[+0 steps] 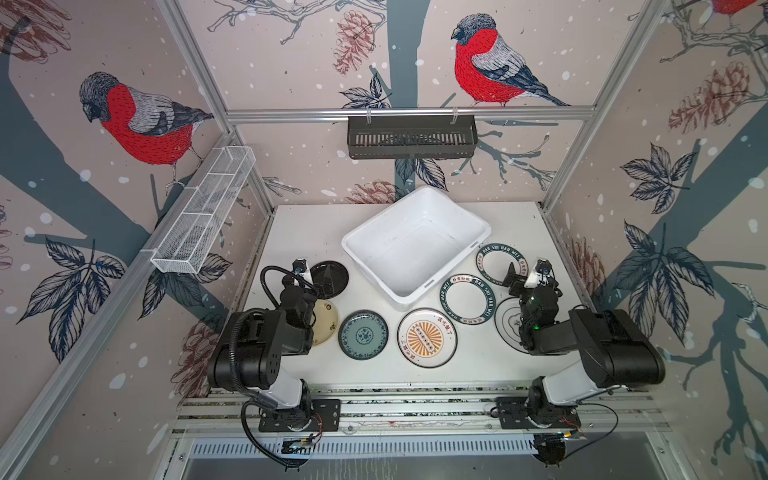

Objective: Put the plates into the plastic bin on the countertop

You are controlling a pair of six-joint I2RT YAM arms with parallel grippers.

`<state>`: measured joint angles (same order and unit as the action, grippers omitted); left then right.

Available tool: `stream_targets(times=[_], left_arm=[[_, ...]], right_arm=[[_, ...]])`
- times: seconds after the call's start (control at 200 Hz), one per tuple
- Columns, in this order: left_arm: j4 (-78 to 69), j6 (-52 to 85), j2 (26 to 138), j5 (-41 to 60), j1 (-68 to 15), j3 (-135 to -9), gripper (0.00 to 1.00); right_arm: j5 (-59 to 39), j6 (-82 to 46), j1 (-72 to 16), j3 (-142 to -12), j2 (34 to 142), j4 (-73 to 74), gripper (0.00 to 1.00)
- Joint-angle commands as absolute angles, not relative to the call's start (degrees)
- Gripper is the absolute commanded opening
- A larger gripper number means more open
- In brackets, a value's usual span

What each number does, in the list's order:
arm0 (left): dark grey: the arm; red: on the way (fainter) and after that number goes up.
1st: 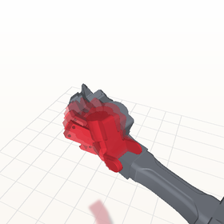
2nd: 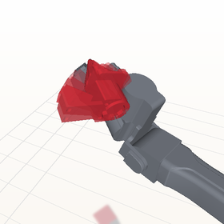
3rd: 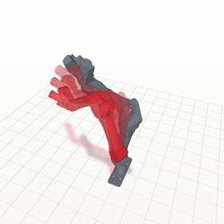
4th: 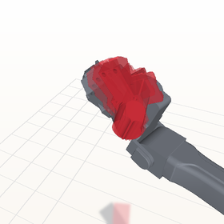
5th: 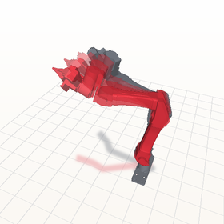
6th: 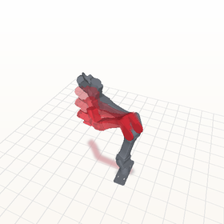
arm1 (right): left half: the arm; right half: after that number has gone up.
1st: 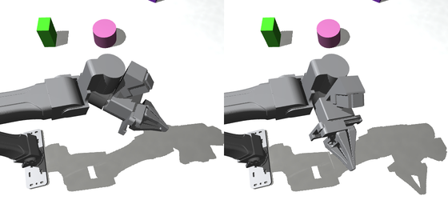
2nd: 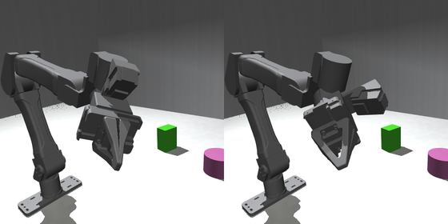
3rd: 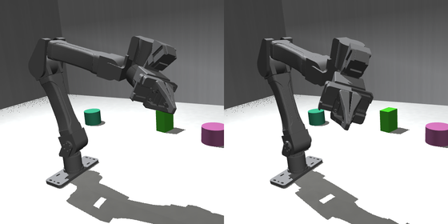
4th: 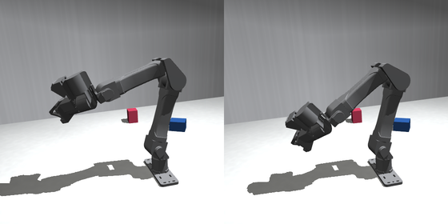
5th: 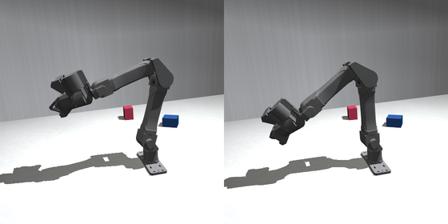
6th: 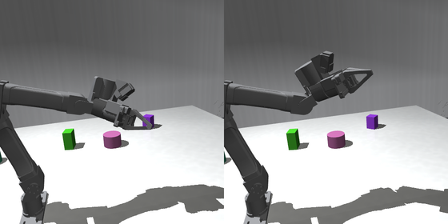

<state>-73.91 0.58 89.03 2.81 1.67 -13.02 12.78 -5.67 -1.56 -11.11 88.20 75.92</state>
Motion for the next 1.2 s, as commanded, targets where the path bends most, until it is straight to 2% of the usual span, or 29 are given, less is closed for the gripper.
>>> stream_targets(times=[0.0, 1.191], left_arm=[[-74.6, 0.2, 88.9, 2.0, 1.7, -13.3, 0.99], [-77.0, -0.3, 88.6, 3.2, 1.8, -11.9, 0.99]], right_arm=[[12.7, -4.7, -2.0, -11.1, 88.2, 77.0, 0.99], [11.9, -4.9, -1.6, -11.1, 88.2, 76.8, 1.0]])
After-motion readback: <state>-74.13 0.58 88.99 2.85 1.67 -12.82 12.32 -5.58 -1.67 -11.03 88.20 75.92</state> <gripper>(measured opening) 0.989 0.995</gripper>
